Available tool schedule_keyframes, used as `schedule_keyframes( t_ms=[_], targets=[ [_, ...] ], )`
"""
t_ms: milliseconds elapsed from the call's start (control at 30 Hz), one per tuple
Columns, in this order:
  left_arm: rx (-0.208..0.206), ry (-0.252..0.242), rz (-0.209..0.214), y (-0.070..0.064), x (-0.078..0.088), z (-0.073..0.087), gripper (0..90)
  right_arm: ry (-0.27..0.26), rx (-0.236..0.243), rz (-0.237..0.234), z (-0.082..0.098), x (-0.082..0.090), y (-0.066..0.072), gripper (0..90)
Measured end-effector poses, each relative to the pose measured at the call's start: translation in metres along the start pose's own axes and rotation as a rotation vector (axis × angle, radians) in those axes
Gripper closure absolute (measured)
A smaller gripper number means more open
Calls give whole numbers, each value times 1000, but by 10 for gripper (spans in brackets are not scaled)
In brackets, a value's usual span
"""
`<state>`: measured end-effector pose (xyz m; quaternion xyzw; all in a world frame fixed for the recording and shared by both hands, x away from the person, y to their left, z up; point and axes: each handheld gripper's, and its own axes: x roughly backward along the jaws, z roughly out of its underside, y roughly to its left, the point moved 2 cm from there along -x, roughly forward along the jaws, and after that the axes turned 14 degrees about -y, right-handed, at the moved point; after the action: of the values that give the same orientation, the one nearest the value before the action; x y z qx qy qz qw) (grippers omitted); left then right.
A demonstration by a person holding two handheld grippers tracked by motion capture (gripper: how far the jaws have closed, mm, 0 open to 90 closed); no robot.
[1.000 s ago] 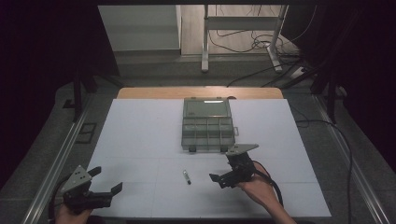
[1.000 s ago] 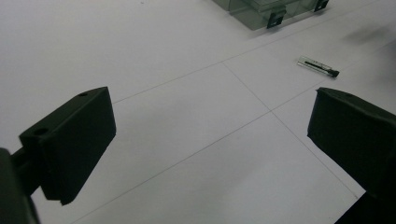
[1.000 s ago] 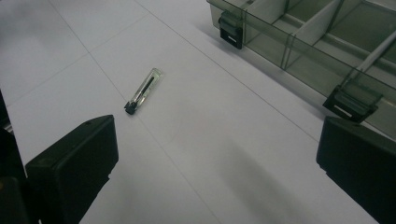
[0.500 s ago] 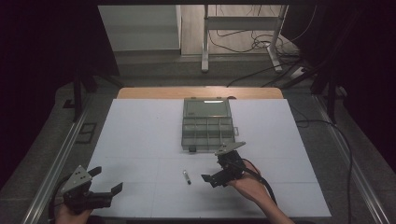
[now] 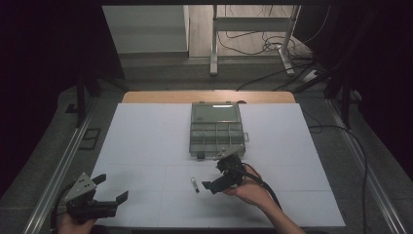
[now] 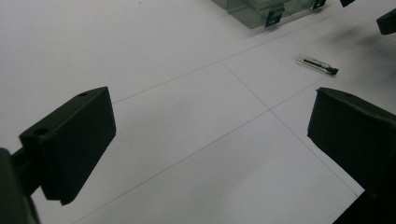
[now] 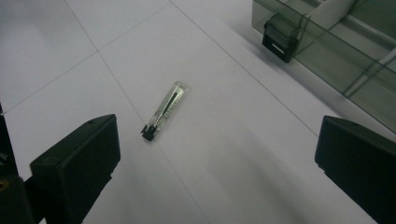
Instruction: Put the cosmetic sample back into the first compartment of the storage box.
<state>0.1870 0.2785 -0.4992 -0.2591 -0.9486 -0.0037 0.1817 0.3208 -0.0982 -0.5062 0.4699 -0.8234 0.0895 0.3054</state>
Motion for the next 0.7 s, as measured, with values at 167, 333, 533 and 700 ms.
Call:
schedule_keyframes(
  t_ms=[167, 333, 533, 700],
  targets=[
    [1, 0, 1, 0, 0, 0, 16, 36, 18, 7, -4, -10, 4, 20],
    [-1, 1, 2, 0, 0, 0, 16, 67, 47, 11, -5, -19, 7, 75],
    [-5, 0, 3, 0, 0, 0, 16, 93, 63, 7, -8, -32, 13, 193],
    [-9, 0, 3, 0, 0, 0, 16, 101, 78, -8, -9, -38, 17, 306]
  ],
)
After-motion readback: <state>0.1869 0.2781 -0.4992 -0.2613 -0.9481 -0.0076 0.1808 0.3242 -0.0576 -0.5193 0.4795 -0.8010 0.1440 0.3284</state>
